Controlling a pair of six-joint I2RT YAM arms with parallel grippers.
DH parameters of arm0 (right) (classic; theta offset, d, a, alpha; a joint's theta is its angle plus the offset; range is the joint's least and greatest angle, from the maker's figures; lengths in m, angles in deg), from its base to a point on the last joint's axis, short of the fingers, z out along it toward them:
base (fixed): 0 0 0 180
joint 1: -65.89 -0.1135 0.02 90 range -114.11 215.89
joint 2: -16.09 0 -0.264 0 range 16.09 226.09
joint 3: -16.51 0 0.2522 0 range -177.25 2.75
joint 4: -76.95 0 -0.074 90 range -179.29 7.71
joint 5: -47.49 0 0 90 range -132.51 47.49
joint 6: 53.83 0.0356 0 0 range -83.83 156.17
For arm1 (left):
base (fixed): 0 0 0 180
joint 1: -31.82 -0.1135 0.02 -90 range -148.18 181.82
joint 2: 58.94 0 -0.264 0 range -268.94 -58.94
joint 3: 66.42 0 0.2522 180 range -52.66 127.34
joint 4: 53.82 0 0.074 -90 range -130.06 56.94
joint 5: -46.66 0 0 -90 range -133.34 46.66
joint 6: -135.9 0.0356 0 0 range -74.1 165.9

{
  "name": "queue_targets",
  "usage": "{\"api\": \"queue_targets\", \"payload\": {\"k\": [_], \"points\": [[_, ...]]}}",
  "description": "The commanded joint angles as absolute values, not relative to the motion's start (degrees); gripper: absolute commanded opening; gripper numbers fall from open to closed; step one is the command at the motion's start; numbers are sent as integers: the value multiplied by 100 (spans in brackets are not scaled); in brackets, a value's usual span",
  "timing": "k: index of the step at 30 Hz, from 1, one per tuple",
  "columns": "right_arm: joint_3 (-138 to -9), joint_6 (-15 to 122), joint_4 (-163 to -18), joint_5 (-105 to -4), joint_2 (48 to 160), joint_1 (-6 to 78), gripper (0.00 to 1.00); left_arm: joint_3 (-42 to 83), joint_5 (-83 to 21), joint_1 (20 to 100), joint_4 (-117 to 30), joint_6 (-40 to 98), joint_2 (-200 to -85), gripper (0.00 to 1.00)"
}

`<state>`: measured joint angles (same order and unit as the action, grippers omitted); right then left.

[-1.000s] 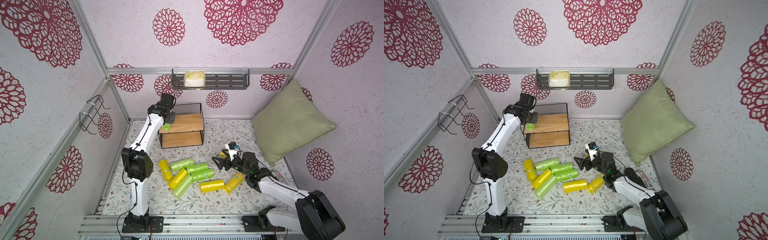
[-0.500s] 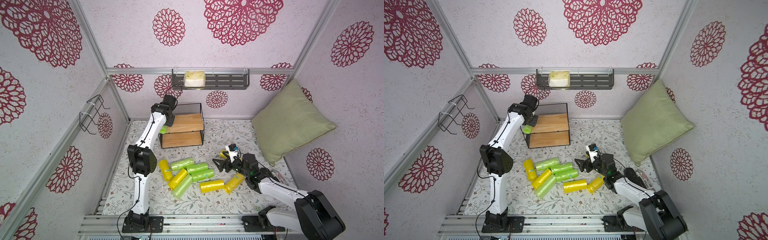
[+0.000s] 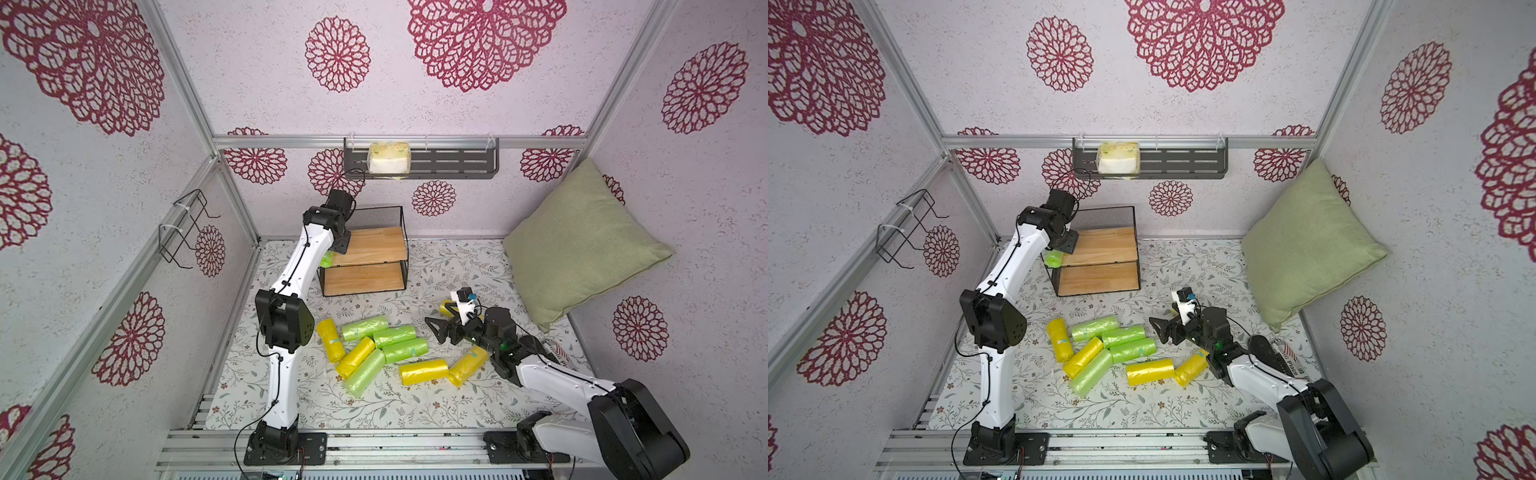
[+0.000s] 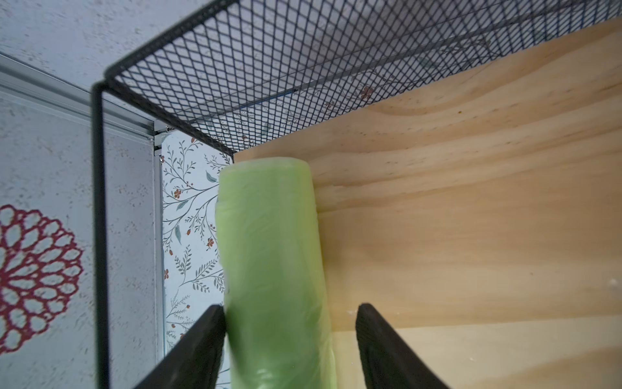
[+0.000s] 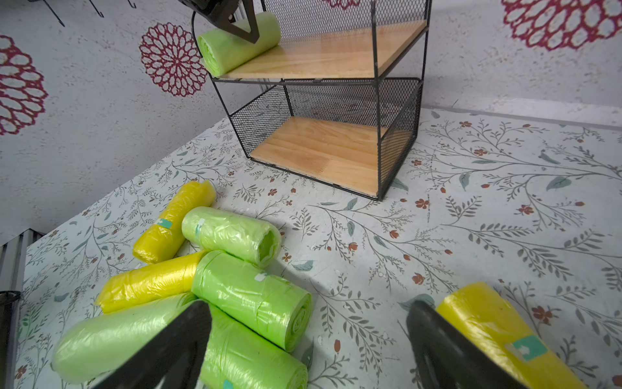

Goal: Sort the rolls of trash bags by color and place them on the shelf
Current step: Place the roll of trash bags on the shelf.

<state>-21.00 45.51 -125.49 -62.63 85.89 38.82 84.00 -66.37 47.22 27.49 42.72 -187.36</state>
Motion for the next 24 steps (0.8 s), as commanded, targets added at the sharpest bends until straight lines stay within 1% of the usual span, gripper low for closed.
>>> {"api": "queue_targets", "payload": {"k": [1,5,9,16,17,19,22,24], "points": [[-2116,4688,-12798,-6272,8606,3914,95,8425,-6672,4762,2552,4231,-18435,70],[-2142,4654,-12697,-6272,8612,3912,95,8334,-6672,4795,2384,4156,-18203,73],[-2160,4607,-12572,-6263,8608,3894,95,7970,-6506,4812,2053,4071,-17845,75],[-2201,4646,-12500,-6263,8631,3860,95,7372,-6250,4839,1800,3865,-17299,75],[-2227,4637,-12464,-6259,8654,3843,95,7152,-6112,4856,1691,3828,-17208,75],[-2281,4639,-12357,-6214,8704,3789,95,6601,-5789,4884,1346,3674,-16634,75],[-2398,4658,-12105,-6049,8821,3644,94,5540,-4899,4954,556,3302,-15882,75],[-2520,4695,-11828,-5916,8935,3517,93,4819,-4125,5012,-29,3006,-15368,74]]}}
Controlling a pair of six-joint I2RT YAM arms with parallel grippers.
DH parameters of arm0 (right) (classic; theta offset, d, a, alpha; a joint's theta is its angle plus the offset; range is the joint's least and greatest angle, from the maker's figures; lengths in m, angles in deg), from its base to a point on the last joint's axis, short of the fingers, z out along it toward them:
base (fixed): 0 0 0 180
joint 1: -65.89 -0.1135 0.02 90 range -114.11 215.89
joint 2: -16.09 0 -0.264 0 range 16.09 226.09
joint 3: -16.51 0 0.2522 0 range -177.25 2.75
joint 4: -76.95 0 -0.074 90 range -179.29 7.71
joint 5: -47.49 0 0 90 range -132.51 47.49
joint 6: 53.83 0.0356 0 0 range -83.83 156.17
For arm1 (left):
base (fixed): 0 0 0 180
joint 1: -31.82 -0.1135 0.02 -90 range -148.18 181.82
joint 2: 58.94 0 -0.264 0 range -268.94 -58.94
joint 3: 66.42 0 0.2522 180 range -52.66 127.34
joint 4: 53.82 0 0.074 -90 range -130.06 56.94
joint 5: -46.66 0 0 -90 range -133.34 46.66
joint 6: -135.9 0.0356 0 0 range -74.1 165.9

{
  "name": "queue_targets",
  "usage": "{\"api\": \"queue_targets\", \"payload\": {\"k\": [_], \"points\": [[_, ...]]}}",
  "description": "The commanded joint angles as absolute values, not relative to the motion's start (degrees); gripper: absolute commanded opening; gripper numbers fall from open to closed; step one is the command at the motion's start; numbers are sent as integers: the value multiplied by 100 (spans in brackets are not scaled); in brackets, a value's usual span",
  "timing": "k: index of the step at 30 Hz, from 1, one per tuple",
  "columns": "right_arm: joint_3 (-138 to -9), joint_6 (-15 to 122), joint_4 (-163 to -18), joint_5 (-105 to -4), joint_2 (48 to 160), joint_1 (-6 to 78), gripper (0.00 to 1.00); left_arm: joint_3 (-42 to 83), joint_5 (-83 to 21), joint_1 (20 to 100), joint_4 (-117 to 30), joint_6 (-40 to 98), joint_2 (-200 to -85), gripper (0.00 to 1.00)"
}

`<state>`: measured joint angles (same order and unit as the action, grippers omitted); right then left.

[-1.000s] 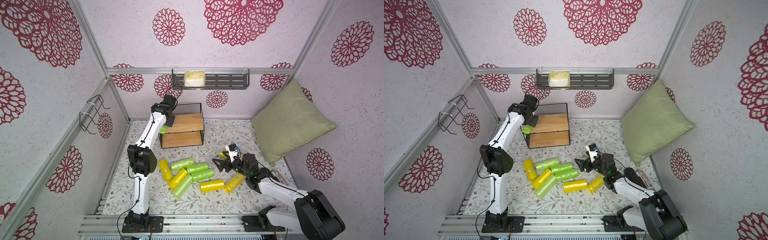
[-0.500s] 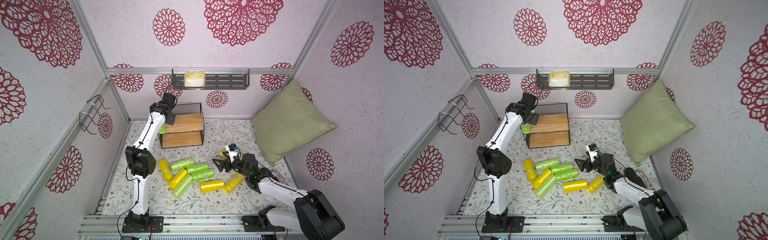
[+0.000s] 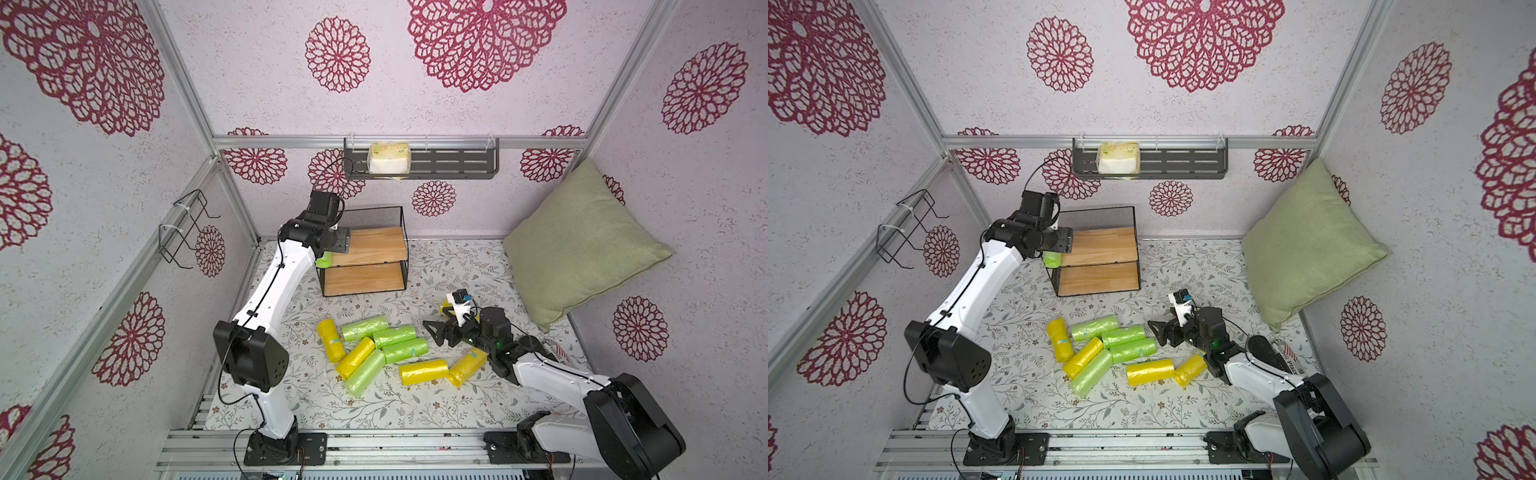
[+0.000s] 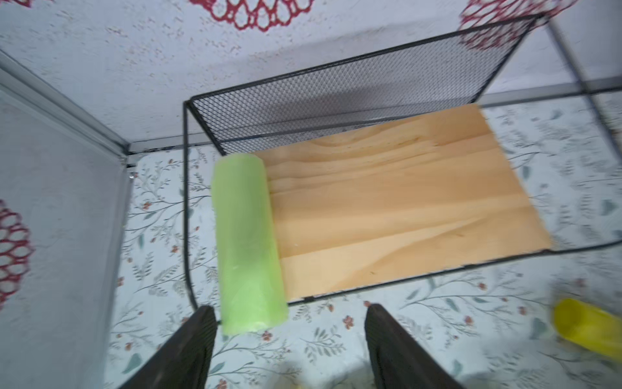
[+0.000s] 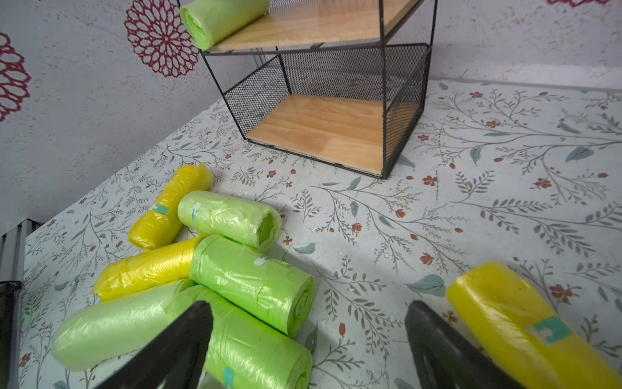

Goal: Sort the rolls of trash bags by color and place them on the shelf
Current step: Place the roll of trash bags on the shelf, then pick up the roll of trash bags from the center of the board.

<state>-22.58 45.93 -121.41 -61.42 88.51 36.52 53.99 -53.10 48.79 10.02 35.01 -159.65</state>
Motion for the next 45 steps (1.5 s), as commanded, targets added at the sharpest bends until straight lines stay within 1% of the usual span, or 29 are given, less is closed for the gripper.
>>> {"api": "queue_targets", "payload": {"k": [1,3,6,10,14,17,27,32,40,43,45], "points": [[-2566,4717,-11702,-5868,8968,3469,93,4504,-3792,5047,-240,2915,-15177,74],[-2584,4823,-11513,-5826,9009,3407,93,3919,-3107,5177,-557,2828,-14816,74],[-2547,4975,-11254,-5719,9000,3413,93,3332,-2766,5574,-659,3018,-14510,75],[-2525,4974,-10972,-5818,8949,3539,93,2497,-2945,6082,-613,3627,-14392,75],[-2403,4973,-10895,-5970,8660,3852,92,1714,-3314,6111,-574,4177,-14430,75],[-2431,4940,-10877,-6091,8629,3901,93,1349,-3457,6117,-574,4770,-14558,75],[-2399,5067,-11178,-6325,8847,3903,92,1536,-4238,6087,222,6274,-15312,72],[-2362,5023,-11205,-6325,8868,3908,92,1397,-4093,5959,237,6600,-15324,71],[-2294,5054,-11363,-6367,8947,3907,92,1343,-4137,5885,430,6918,-15561,72],[-2292,5075,-11394,-6387,8957,3905,92,1347,-4313,5860,327,6998,-15682,71],[-2270,5089,-11398,-6387,8944,3905,92,1385,-4423,5841,345,6999,-15832,68]]}}
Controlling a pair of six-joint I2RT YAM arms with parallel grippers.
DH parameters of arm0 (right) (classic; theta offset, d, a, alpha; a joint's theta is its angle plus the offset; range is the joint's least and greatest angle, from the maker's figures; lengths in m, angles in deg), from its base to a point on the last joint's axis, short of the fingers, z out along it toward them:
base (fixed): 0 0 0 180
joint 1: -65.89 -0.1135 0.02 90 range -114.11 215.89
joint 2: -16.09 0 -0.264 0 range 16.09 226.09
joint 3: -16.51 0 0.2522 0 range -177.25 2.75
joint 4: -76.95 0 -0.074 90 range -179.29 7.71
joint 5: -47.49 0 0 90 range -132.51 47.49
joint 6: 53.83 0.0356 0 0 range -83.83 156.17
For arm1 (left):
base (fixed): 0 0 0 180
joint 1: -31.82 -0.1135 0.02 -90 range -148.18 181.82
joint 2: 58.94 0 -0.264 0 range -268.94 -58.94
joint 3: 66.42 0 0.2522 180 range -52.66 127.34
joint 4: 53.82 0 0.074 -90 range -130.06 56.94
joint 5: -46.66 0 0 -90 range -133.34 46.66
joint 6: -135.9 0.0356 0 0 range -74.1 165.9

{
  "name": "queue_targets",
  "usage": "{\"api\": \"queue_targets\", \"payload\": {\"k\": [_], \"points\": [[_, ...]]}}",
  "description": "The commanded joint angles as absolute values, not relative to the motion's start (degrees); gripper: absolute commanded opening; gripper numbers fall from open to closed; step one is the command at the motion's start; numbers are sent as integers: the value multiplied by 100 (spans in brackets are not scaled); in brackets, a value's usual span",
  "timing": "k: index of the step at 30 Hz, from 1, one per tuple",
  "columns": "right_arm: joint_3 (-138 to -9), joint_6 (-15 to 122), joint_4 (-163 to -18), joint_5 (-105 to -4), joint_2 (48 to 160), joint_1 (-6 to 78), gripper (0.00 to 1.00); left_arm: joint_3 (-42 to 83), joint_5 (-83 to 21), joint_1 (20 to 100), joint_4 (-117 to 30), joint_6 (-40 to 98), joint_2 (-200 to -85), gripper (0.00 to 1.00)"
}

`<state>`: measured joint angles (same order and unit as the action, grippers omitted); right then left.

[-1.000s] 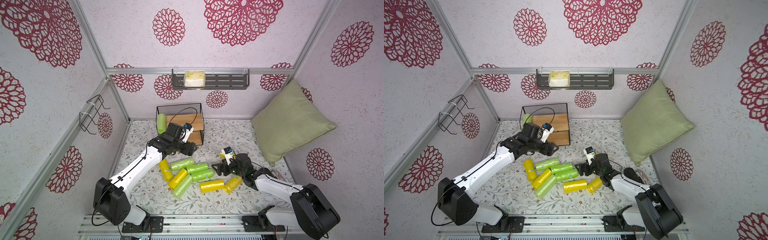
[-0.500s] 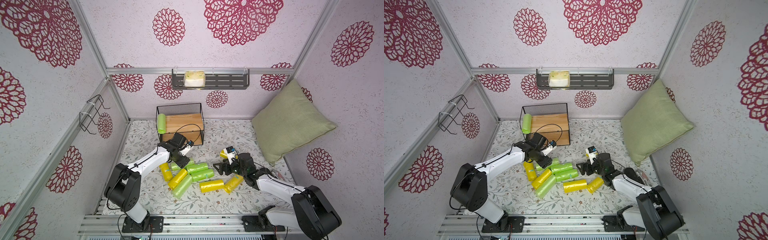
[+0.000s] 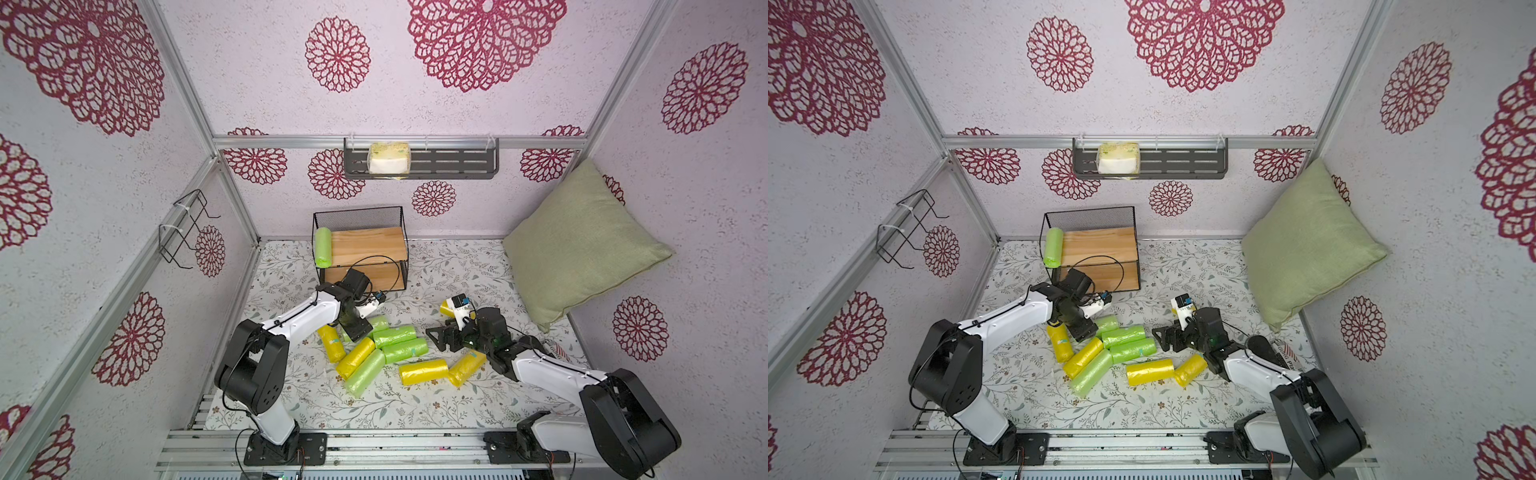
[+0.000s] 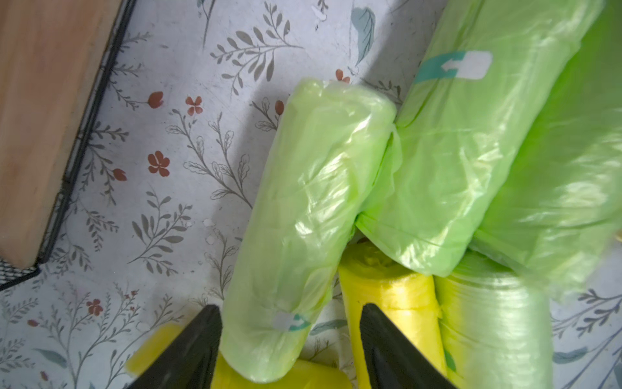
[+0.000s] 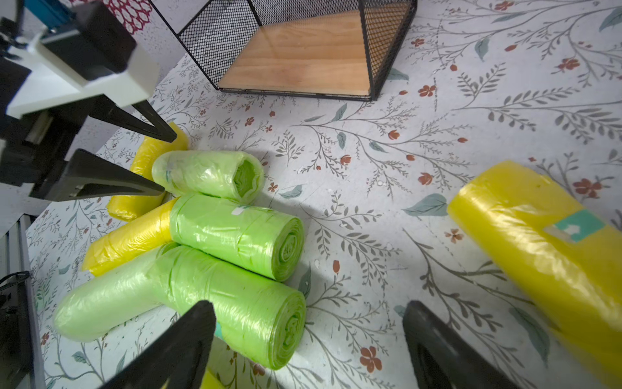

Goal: Sort the rolls of trash bags by color and place them on the shelf
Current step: Pick up the roll of trash bags from the center of the board.

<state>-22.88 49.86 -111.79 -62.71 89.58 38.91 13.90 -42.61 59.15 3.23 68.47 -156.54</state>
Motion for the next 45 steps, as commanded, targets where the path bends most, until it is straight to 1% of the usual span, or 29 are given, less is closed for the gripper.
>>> {"api": "queue_targets", "payload": {"k": [1,8,14,21,27,29,32,33,37,40,42,45], "points": [[-2259,5093,-11395,-6382,8930,3906,92,1387,-4446,5829,344,6999,-15890,67],[-2222,5129,-11414,-6351,8904,3907,92,1391,-4224,5796,146,6987,-16077,63],[-2213,5191,-11416,-6334,8869,3904,92,1514,-4147,5784,113,6911,-16351,56],[-2222,5199,-11376,-6285,8816,3908,92,1581,-3984,5775,-39,6800,-16388,48],[-2223,5211,-11372,-6263,8809,3906,92,1582,-3951,5788,-48,6795,-16447,59],[-2213,5215,-11408,-6275,8833,3905,92,1580,-4029,5791,-87,6823,-16484,61],[-2157,5228,-11450,-6248,8842,3907,92,1612,-4043,5792,-161,6815,-16535,61],[-2136,5248,-11475,-6246,8834,3905,92,1624,-4015,5790,-164,6806,-16546,60],[-2081,5271,-11488,-6240,8799,3908,92,1616,-4029,5792,-228,6739,-16500,52],[-2063,5278,-11434,-6186,8716,3903,92,1637,-4029,5782,-210,6594,-16336,39],[-2105,5249,-11367,-6167,8654,3902,92,1651,-4023,5792,-230,6459,-16201,35],[-2166,5192,-11280,-6081,8522,3906,92,1677,-4058,5792,-270,6224,-15947,32]]}}
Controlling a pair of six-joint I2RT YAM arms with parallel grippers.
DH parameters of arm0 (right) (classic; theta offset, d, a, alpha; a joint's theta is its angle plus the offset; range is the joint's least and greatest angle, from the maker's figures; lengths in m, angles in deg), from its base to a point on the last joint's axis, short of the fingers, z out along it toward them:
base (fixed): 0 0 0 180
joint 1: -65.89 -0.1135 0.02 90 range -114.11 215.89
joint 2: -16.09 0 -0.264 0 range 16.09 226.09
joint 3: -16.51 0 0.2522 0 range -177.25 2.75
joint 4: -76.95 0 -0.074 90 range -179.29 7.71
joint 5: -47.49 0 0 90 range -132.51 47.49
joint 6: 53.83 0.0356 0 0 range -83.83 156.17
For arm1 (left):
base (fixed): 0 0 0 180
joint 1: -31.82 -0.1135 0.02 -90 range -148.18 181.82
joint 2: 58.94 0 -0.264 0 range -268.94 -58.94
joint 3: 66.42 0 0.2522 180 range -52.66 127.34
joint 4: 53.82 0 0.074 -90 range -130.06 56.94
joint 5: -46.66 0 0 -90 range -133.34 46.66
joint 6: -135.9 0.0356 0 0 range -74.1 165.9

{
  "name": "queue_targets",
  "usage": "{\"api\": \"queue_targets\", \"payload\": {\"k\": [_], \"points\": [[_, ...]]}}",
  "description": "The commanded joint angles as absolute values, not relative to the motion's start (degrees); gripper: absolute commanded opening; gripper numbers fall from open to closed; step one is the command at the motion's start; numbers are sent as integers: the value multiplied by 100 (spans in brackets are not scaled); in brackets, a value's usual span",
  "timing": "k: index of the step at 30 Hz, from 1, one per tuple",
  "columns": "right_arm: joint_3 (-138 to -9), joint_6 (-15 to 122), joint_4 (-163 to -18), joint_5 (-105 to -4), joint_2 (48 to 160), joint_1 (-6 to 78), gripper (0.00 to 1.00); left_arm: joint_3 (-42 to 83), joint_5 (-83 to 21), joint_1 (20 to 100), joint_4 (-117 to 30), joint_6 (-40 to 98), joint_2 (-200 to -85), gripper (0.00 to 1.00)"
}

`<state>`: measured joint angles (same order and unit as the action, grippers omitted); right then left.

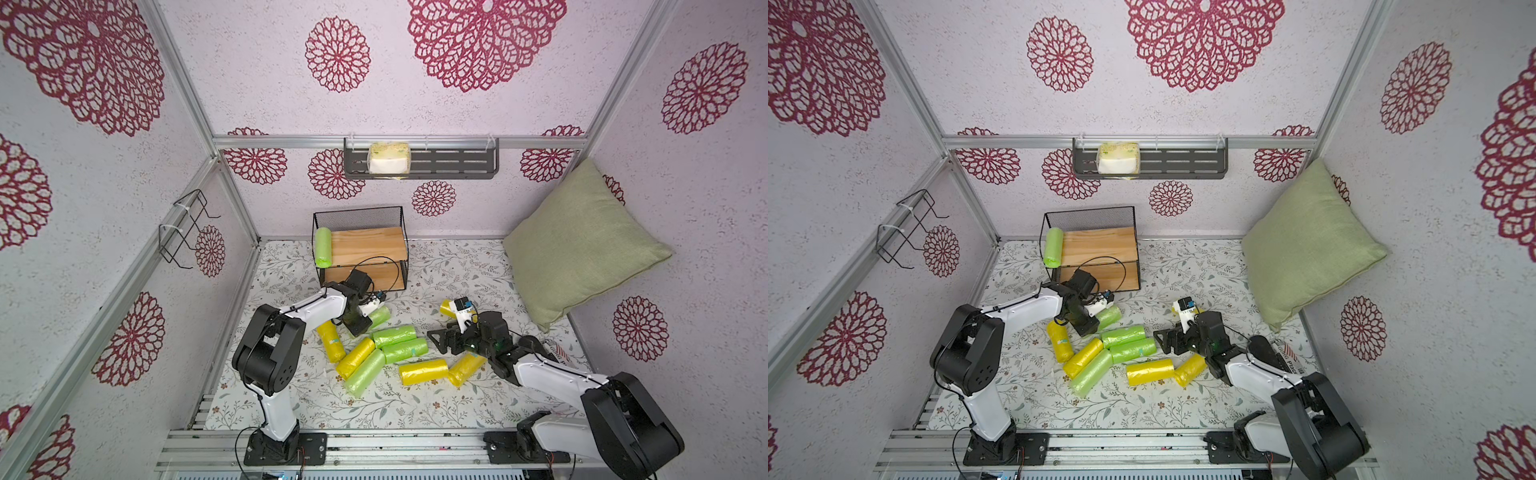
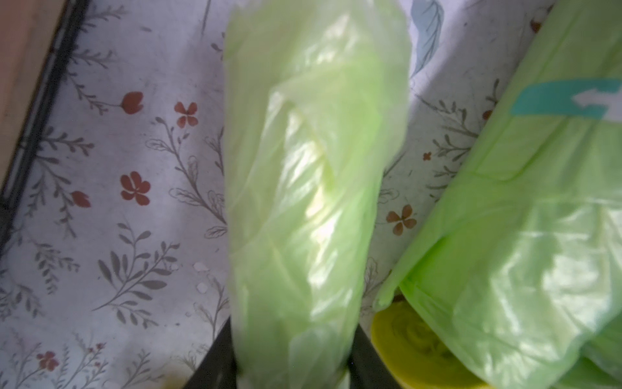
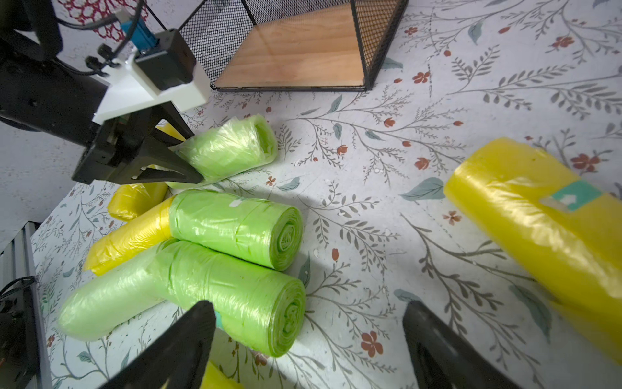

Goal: Sort the rolls of trash bags by color and place them on the shelf
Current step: Pick up the roll of trash bags from the center of the board.

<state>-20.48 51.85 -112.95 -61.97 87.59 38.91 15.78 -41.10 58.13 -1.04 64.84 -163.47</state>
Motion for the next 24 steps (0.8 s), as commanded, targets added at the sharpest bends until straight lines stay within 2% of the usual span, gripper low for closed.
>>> {"api": "queue_targets", "payload": {"k": [1,12,19,24], "points": [[-2179,5175,-11269,-6060,8457,3916,92,1678,-4067,5797,-274,6143,-15867,31],[-2473,4884,-11152,-5934,8114,4084,93,1972,-4211,5939,274,5576,-14685,26],[-2690,4789,-11198,-5964,8136,4141,93,2828,-4333,5942,1014,5254,-14146,25],[-2810,4794,-11217,-6043,8212,4145,93,3703,-4426,5838,1385,5016,-14160,27]]}}
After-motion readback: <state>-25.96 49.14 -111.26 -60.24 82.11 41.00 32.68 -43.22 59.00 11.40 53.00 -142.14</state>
